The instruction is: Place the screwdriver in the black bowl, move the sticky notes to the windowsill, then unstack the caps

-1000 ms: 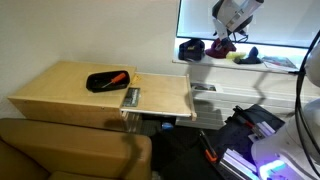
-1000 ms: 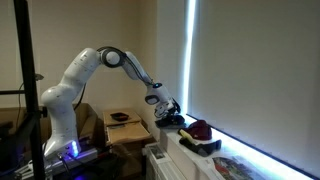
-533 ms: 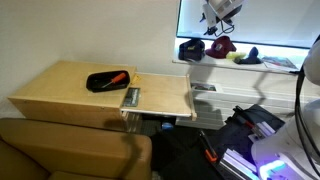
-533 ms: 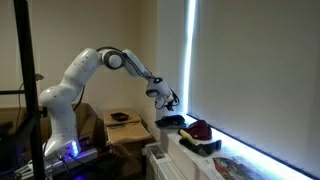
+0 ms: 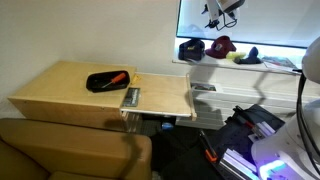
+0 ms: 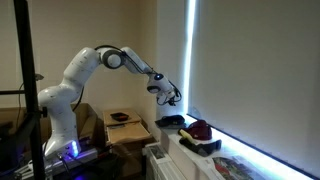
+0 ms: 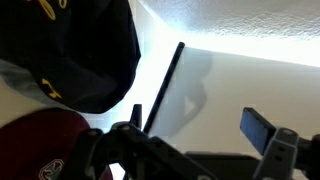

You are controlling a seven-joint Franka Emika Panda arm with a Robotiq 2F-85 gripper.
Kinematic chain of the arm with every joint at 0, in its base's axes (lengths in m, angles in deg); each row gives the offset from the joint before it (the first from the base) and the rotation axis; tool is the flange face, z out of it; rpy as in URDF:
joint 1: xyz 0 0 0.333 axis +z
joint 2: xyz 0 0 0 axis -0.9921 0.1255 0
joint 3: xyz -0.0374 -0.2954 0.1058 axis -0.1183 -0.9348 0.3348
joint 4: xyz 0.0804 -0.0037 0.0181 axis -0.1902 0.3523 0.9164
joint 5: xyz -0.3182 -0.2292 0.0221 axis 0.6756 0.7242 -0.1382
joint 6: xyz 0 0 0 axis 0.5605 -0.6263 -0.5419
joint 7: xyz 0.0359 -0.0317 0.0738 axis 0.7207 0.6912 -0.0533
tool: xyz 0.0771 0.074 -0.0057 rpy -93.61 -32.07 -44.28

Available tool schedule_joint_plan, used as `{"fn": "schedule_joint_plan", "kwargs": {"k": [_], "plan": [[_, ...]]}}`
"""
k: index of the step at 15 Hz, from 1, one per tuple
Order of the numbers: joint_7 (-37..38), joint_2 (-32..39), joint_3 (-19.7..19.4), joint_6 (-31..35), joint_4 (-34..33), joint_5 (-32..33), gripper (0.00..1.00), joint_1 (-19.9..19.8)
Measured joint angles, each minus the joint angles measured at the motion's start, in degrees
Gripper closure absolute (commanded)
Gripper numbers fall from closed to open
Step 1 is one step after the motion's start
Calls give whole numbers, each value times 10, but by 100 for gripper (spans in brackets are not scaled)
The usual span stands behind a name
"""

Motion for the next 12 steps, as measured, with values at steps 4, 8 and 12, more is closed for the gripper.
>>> {"fn": "schedule_joint_plan", "kwargs": {"k": [4, 8, 12], "plan": [[-28, 1, 20, 43, 3, 10, 0, -3], [-78, 1, 64, 89, 24, 43, 0, -8], [-97, -2, 35, 102, 44, 59, 0, 25]]}}
